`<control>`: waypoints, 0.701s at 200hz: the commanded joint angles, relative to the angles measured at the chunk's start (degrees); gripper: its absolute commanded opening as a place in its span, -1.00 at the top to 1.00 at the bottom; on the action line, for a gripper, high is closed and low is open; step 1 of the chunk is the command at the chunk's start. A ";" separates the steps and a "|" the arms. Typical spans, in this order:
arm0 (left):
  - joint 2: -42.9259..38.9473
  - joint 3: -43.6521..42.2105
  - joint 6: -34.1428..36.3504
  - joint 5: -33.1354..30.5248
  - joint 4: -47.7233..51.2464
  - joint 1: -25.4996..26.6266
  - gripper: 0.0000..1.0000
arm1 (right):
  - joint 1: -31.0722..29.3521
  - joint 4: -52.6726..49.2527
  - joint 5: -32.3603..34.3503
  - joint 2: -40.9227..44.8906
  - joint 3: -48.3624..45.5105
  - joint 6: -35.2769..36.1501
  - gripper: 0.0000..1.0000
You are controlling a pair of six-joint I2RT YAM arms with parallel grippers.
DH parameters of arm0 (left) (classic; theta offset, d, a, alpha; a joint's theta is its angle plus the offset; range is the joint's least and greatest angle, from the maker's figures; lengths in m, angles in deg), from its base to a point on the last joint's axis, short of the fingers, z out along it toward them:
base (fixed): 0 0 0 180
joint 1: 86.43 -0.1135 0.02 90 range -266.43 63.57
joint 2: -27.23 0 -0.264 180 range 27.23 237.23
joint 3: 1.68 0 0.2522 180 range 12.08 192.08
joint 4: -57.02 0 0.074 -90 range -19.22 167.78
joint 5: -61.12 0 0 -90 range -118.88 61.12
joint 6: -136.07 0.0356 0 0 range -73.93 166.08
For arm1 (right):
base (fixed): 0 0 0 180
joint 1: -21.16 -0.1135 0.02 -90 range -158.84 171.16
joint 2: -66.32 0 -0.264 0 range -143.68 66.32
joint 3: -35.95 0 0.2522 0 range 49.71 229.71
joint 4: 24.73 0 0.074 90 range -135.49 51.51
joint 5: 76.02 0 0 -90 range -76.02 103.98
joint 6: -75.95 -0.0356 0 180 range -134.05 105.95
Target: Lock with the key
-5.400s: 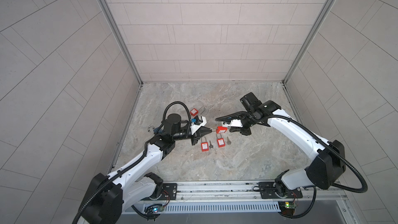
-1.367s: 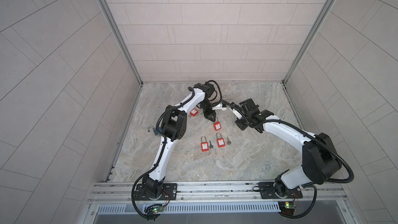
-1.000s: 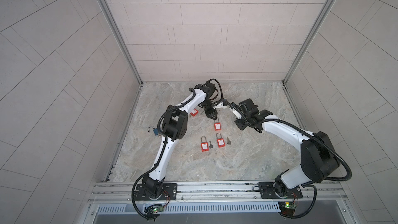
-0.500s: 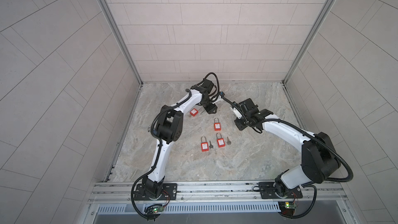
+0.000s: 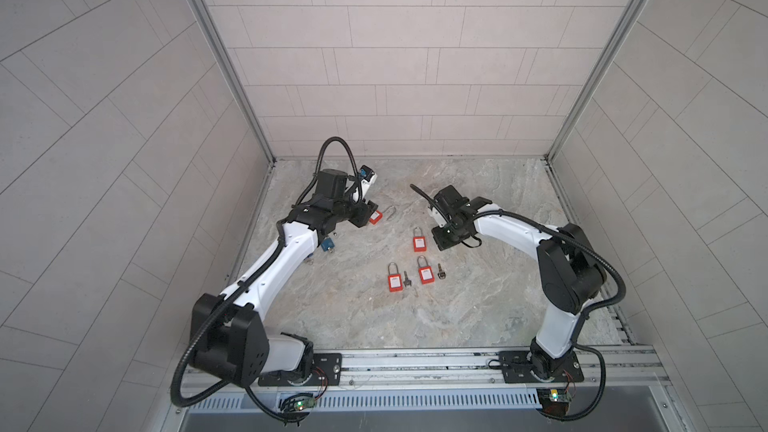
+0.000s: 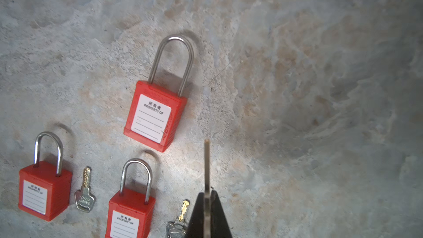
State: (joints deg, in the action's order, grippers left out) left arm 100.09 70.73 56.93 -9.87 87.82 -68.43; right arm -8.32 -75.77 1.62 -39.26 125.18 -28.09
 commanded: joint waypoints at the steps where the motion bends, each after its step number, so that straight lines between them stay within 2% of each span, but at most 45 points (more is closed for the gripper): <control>1: -5.87 -4.60 -8.09 -1.56 -5.38 -0.20 -0.19 | -0.03 -1.59 -2.38 -2.36 2.24 -4.45 1.00; 28: -10.76 -7.72 -13.73 -5.97 -4.91 -0.33 -0.23 | 0.01 -2.19 -3.98 -5.97 4.42 -5.23 1.00; 54: -12.98 -10.22 -14.33 -4.65 -4.91 -0.29 -0.23 | 0.09 -4.24 -4.04 -8.68 6.76 -5.69 1.00; 107: -12.11 -10.14 -15.86 -2.85 -4.49 -0.26 -0.23 | 0.65 -7.06 -4.64 -12.48 9.73 -6.18 0.97; 123: -11.80 -10.05 -16.38 -2.62 -4.30 -0.25 -0.23 | 1.22 -7.20 -5.20 -12.98 9.97 -6.18 0.88; 140: -11.70 -10.30 -16.83 -2.42 -4.04 -0.29 -0.23 | 1.63 -6.86 -4.96 -12.61 9.58 -6.41 0.66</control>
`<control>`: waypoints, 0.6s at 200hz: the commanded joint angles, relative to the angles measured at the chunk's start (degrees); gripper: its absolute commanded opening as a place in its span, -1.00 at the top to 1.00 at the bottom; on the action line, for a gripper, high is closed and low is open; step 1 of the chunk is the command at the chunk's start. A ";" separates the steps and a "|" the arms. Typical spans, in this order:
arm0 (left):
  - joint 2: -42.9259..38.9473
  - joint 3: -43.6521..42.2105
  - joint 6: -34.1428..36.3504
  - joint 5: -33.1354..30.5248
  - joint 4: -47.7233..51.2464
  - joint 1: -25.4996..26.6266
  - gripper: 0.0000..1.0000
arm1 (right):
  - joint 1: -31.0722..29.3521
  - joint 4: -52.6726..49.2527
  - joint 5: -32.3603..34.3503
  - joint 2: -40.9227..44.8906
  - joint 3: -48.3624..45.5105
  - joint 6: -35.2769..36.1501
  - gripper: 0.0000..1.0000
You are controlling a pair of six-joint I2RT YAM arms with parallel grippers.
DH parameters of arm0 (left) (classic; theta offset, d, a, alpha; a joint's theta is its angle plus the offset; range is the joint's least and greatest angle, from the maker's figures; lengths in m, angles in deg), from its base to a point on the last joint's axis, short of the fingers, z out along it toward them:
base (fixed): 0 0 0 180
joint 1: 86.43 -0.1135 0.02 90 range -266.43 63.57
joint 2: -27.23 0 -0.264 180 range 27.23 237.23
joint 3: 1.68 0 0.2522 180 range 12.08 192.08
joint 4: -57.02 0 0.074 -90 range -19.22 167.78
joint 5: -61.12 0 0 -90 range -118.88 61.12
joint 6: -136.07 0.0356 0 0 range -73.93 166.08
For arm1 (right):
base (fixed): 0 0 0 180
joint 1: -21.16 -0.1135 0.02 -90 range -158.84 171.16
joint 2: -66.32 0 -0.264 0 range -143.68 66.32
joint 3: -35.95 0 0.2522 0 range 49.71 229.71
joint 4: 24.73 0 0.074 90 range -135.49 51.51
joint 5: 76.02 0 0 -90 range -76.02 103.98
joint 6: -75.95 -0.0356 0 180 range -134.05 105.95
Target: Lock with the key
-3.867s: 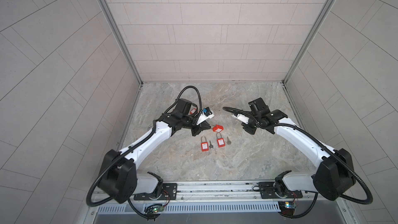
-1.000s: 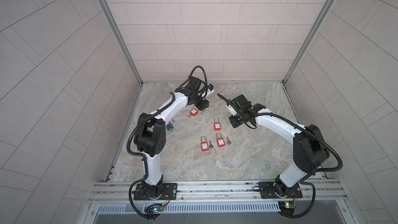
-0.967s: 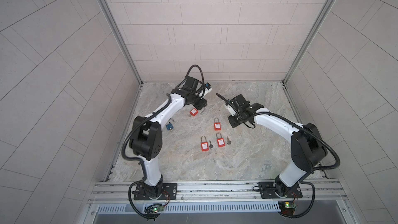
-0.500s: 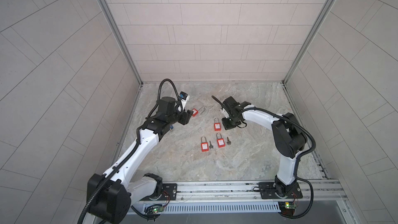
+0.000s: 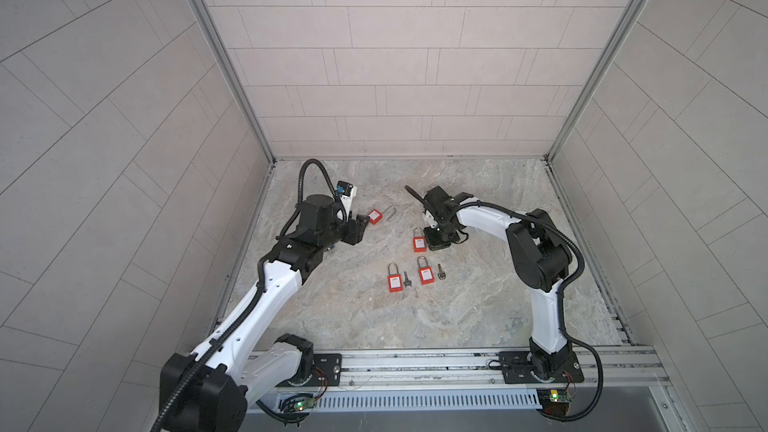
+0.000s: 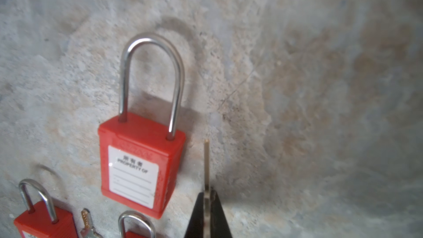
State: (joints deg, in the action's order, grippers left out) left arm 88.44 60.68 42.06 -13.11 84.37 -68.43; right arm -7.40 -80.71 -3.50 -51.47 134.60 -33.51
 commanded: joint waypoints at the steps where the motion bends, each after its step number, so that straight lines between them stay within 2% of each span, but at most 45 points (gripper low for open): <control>1: -0.09 -0.30 -1.97 0.83 -0.58 -0.31 -0.23 | 0.75 -1.87 0.29 -0.32 0.09 -1.05 0.65; 36: 0.40 -1.07 -3.34 1.79 -0.22 -0.33 -0.25 | 1.46 0.07 1.57 2.64 -1.47 -1.51 0.41; 83: 0.42 -1.11 -4.20 2.69 0.03 -0.33 -0.26 | 1.49 -0.55 4.73 4.38 -0.09 -1.00 0.38; 98: 0.16 -1.48 -2.05 4.27 0.21 -0.31 -0.31 | 1.32 -1.12 7.31 4.80 0.53 -0.63 0.38; 120: 0.43 -1.48 -1.43 3.19 1.21 -0.26 -0.33 | 1.02 0.34 11.01 6.94 0.55 0.36 0.38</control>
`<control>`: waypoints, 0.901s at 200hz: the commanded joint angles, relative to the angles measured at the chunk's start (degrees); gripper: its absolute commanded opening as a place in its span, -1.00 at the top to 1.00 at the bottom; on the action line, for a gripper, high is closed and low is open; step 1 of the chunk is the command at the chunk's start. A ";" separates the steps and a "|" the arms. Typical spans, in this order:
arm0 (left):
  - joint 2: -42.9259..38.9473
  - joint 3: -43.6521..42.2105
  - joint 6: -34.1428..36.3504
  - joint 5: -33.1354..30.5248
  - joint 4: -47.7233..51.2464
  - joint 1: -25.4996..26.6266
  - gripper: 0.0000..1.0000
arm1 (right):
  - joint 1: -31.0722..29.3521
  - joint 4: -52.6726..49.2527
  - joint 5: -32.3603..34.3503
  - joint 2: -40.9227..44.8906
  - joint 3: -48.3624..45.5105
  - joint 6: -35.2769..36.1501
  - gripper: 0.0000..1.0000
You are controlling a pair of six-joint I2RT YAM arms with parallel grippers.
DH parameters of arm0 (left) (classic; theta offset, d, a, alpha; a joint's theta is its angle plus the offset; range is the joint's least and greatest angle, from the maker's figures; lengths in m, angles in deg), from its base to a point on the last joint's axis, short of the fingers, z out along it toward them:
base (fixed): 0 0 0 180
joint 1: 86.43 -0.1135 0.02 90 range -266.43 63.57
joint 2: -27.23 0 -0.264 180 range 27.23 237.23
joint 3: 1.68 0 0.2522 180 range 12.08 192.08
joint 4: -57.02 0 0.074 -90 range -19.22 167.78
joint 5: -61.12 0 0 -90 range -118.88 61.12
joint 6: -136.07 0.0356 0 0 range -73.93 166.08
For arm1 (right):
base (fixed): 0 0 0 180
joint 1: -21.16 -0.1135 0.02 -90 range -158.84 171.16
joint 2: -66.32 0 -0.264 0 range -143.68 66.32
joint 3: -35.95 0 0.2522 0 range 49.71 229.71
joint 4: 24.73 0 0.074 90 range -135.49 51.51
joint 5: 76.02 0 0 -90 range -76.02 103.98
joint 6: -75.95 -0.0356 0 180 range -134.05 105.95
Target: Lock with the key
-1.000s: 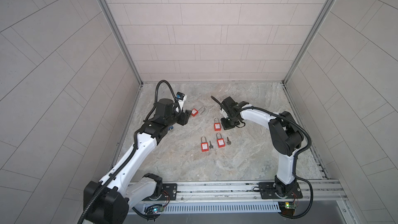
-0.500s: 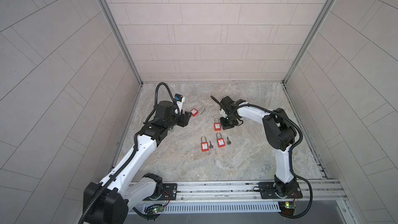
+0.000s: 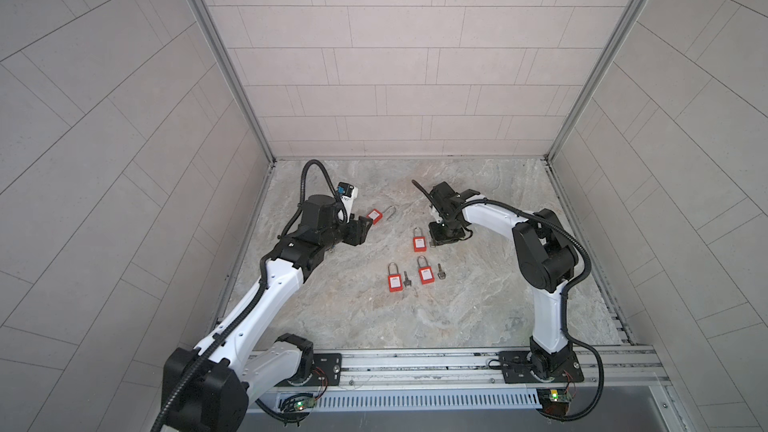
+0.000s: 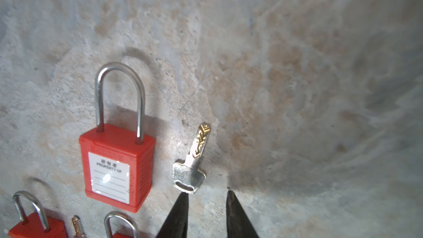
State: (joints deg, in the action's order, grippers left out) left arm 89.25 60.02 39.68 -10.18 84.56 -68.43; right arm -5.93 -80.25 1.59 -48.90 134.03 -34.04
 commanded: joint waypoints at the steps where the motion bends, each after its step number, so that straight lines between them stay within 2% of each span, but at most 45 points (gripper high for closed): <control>1: -0.31 -0.78 1.12 0.23 1.13 -0.25 -0.33 | -0.52 -0.01 6.12 4.46 1.12 1.03 0.38; 12: 0.88 0.16 2.50 0.26 2.44 -0.28 -0.28 | -1.49 1.65 8.28 6.15 1.13 3.51 0.39; 30: 3.72 2.32 3.66 -0.16 4.25 -0.28 -0.20 | -4.65 4.44 19.11 9.11 0.50 8.63 0.39; 41: 6.19 3.55 3.45 -1.35 4.59 -0.26 -0.19 | -6.06 5.69 26.30 9.97 0.37 9.96 0.29; 53: 9.12 5.13 3.79 -1.80 4.59 -0.27 -0.19 | -6.37 6.96 30.28 10.23 0.63 9.88 0.23; 80: 17.19 10.66 4.84 -4.46 5.76 -0.24 -0.18 | -6.27 8.06 34.27 9.81 1.69 7.55 0.20; 104: 24.38 16.55 7.51 -5.06 6.17 -0.14 -0.18 | -5.62 8.84 34.21 8.42 1.96 4.47 0.12; 130: 31.95 21.56 8.28 -5.79 4.95 -0.17 -0.18 | -5.68 8.79 39.56 7.33 1.70 -1.71 0.23; 140: 35.18 23.86 8.58 -5.69 5.13 -0.14 -0.18 | -5.67 9.43 39.98 7.47 1.02 -2.95 0.10; 157: 40.23 27.74 8.59 -7.44 6.07 -0.16 -0.18 | -5.67 11.30 38.81 7.90 -0.45 -4.87 -0.43; 170: 43.74 30.61 8.47 -8.51 7.30 -0.16 -0.18 | -5.75 13.06 37.37 8.03 -1.86 -6.07 -0.60; 180: 46.09 32.68 8.20 -9.24 8.40 -0.15 -0.18 | -5.70 13.89 36.98 7.91 -2.80 -7.35 -0.63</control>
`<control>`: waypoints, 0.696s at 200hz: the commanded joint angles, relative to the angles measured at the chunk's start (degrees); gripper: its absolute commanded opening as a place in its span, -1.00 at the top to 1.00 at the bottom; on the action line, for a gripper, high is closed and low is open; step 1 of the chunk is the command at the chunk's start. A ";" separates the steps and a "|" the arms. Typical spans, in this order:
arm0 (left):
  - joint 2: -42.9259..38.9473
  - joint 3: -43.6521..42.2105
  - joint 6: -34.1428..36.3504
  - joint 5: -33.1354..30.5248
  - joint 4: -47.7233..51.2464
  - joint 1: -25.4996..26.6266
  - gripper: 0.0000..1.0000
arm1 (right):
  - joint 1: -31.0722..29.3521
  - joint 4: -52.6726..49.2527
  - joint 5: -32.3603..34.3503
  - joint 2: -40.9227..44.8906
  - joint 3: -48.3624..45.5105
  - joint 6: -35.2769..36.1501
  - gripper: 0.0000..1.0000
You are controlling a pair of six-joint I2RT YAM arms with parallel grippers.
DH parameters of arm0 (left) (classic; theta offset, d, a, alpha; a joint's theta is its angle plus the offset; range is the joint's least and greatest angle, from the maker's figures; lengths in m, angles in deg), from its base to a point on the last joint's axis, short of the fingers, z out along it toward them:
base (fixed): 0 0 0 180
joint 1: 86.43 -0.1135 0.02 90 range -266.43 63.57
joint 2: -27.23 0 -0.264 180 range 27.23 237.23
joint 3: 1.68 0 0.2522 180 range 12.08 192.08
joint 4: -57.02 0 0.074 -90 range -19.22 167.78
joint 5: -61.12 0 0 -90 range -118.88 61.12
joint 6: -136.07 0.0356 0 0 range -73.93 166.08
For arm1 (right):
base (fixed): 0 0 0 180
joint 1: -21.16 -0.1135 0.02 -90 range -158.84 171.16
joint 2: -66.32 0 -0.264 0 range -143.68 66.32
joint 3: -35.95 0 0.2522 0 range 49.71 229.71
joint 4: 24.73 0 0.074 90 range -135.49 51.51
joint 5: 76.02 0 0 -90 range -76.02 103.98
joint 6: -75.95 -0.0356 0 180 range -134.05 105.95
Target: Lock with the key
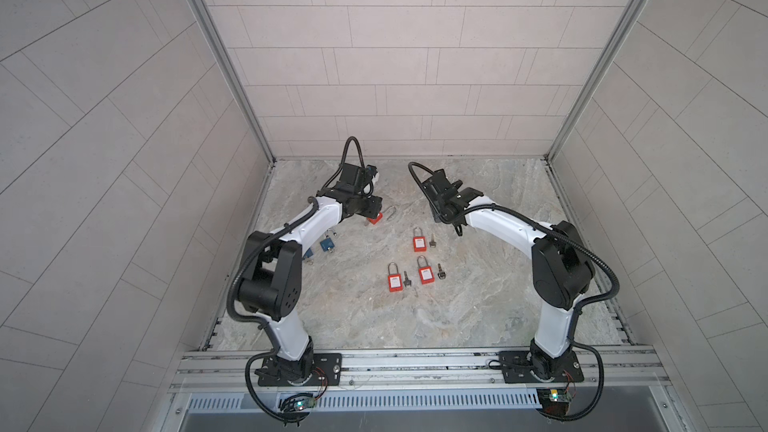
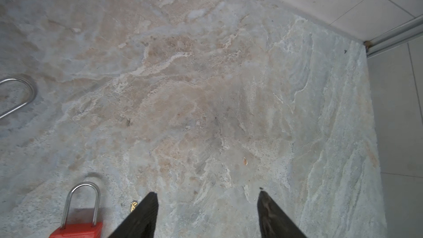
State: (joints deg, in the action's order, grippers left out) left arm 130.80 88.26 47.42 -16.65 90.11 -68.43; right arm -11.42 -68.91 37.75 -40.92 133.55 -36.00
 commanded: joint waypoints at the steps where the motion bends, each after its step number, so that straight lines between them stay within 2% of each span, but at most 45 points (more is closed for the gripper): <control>1: 4.80 4.60 0.35 -2.84 2.96 -0.16 -0.18 | -0.25 2.59 0.88 -0.07 -2.32 -5.47 -0.62; 10: 6.75 6.50 0.12 -3.69 4.19 -0.10 -0.18 | -0.25 2.57 1.18 -0.42 -2.89 -7.71 -0.53; 38: 11.50 10.65 -1.27 -6.88 7.12 -0.12 -0.18 | -0.47 3.62 1.05 -1.26 -5.41 -10.61 -0.54; 84: 16.93 13.67 -1.34 -5.38 7.51 0.45 -0.18 | -0.21 6.54 -2.01 -0.89 -7.23 -9.16 -0.58; 139: 18.85 14.26 -2.73 -5.42 8.22 0.92 -0.09 | 0.06 5.20 -2.24 -1.82 -6.19 -9.50 -0.61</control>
State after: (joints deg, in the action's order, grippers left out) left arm 148.76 101.07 46.17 -21.54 96.41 -67.89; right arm -11.51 -62.92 35.17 -41.07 126.29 -44.55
